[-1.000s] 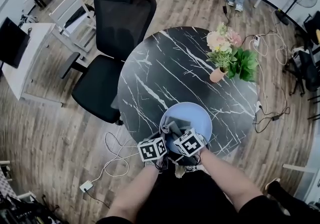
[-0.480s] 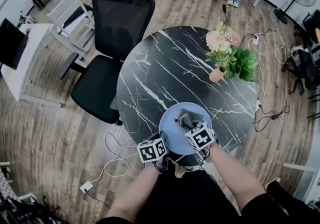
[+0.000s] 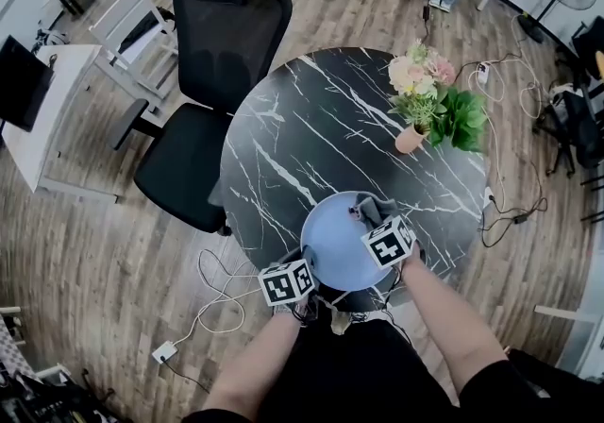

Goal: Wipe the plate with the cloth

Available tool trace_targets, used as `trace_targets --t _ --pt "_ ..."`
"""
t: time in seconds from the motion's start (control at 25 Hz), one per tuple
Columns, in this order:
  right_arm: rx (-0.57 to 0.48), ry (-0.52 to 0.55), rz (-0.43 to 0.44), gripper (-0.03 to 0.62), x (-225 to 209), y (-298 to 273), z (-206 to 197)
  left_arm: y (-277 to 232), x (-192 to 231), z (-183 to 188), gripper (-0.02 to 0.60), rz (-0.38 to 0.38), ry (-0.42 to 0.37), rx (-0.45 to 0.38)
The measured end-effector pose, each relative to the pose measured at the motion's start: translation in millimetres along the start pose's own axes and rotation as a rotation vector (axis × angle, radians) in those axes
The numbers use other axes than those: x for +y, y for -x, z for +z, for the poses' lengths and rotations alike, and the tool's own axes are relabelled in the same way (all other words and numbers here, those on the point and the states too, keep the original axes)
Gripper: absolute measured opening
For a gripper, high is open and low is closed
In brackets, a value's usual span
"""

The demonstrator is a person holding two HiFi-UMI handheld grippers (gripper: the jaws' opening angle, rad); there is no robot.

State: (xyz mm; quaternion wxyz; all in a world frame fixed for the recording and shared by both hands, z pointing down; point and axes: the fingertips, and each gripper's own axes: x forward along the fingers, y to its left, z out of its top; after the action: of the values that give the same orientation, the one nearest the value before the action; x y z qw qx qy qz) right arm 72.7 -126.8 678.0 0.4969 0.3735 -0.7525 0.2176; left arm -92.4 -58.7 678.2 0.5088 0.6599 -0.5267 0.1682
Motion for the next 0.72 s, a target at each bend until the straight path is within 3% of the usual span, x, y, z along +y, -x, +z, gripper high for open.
trace_targets --t 0.2,0.48,0.6,0.72 --pt "-0.047 -0.004 -0.068 0.058 -7 4 2 3 1 1 0.034 0.022 0.004 0.003" --pt "-0.190 -0.068 -0.185 0.058 -23 27 15 5 2 4 0.034 0.051 0.002 -0.009" --pt "-0.229 -0.081 -0.179 0.058 -18 35 18 5 2 3 0.034 0.053 0.007 -0.015" --pt "-0.234 -0.098 -0.105 0.058 2 36 20 2 1 1 0.034 0.043 0.015 -0.019"
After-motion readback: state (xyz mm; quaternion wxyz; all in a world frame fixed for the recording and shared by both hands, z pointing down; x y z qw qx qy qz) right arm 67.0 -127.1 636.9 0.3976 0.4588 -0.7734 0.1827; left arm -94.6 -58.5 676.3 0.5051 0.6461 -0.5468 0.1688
